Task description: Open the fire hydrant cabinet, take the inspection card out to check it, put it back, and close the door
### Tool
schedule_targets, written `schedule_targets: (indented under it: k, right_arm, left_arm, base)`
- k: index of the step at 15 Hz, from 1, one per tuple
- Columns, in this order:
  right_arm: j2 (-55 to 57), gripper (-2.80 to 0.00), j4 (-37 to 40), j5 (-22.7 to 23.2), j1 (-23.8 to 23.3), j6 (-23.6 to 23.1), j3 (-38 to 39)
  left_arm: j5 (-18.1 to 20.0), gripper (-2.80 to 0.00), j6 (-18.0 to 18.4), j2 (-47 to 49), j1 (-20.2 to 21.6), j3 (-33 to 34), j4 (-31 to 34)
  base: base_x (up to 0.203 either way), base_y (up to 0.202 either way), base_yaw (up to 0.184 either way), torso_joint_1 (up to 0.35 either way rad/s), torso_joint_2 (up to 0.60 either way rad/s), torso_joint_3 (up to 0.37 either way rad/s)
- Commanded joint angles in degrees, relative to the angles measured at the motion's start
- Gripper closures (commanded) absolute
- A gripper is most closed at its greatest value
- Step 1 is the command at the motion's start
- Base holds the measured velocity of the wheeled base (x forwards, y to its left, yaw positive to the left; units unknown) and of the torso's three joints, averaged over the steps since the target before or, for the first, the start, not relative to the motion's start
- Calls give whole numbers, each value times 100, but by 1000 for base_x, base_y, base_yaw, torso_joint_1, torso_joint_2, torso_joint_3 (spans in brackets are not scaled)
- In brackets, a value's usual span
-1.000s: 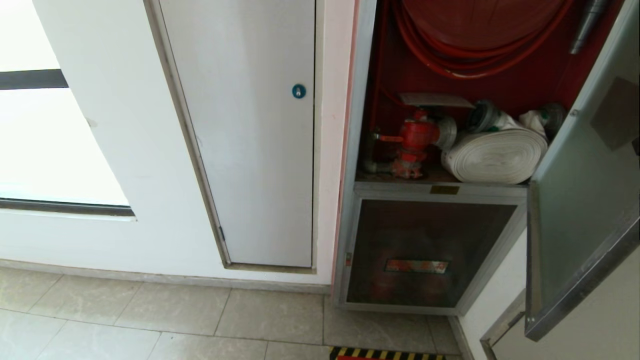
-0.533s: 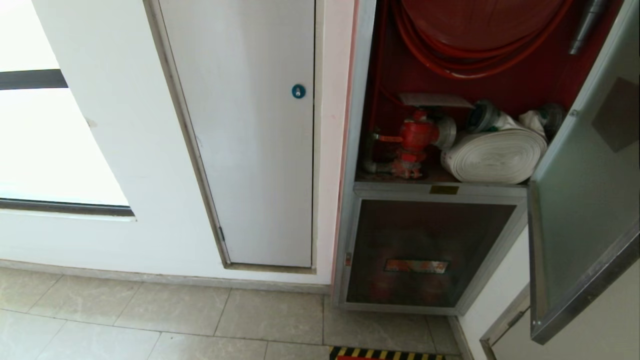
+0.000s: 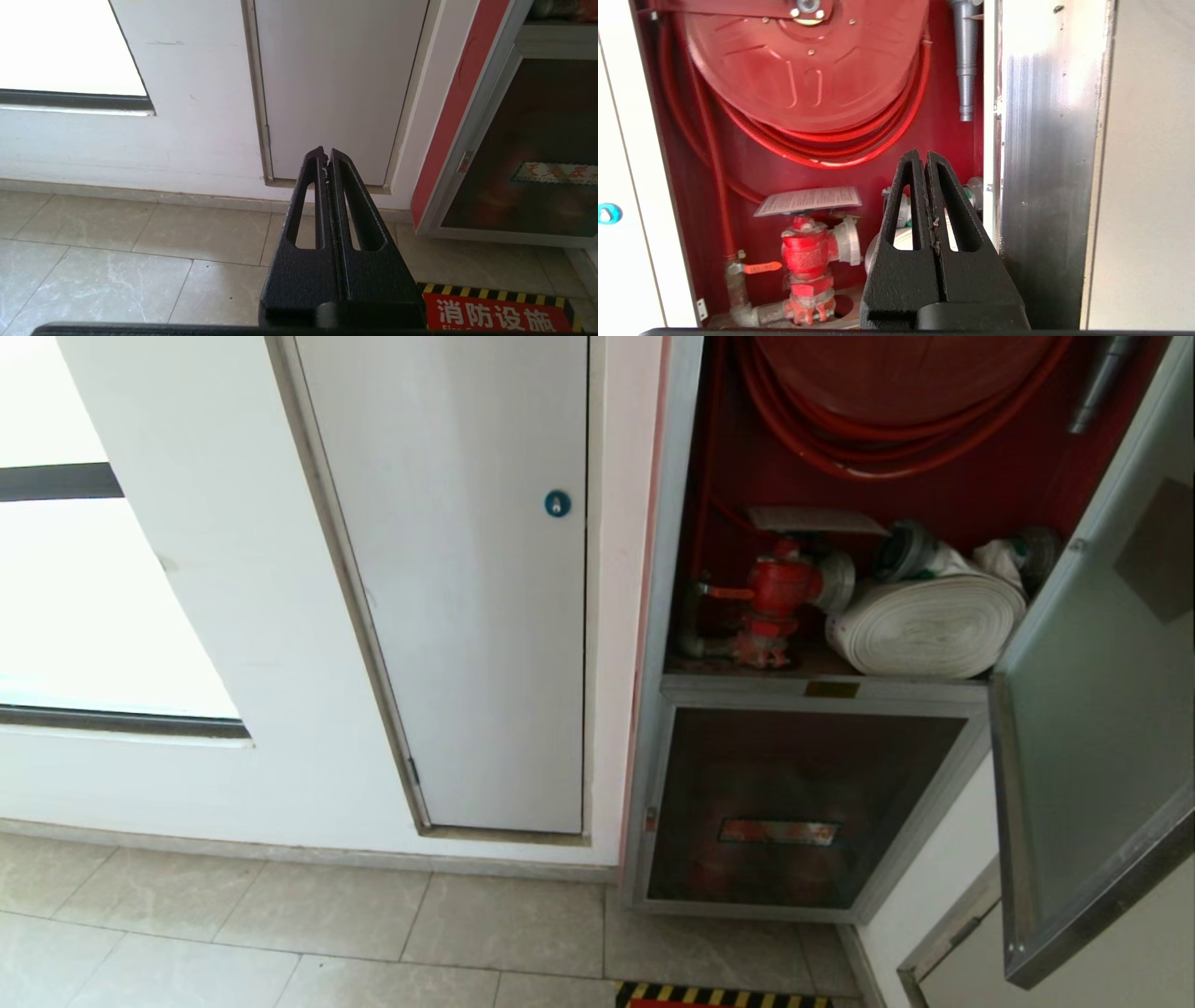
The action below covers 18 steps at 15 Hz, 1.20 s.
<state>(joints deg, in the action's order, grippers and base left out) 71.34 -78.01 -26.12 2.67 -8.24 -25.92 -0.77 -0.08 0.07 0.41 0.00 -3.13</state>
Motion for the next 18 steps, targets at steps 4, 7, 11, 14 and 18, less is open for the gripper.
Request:
schedule_targets:
  k: [4, 7, 11, 14, 18]
  right_arm:
    - [-418, 0, -41, -21, 5, -11, 305]
    - [-729, 0, 152, -105, 5, -11, 317]
    - [-1285, 0, 861, -204, 5, -11, 299]
    - [-1478, 0, 1066, -338, 5, -11, 298]
    - [-1564, 0, 1121, -422, 5, -11, 289]
  left_arm:
    - [0, 0, -1, 10, 2, 105, -4]
    - [-2, 0, -8, 1, 2, 105, -4]
    - [-2, 0, -1, 1, 2, 105, -4]
    - [-2, 0, -1, 1, 2, 102, -4]
    - [-2, 0, -1, 1, 2, 105, -4]
  base:
    - [0, 0, 0, 0, 0, 0]
    - [0, 0, 0, 0, 0, 0]
    - [0, 0, 0, 0, 0, 0]
    - [0, 0, 0, 0, 0, 0]
    - [0, 0, 0, 0, 0, 0]
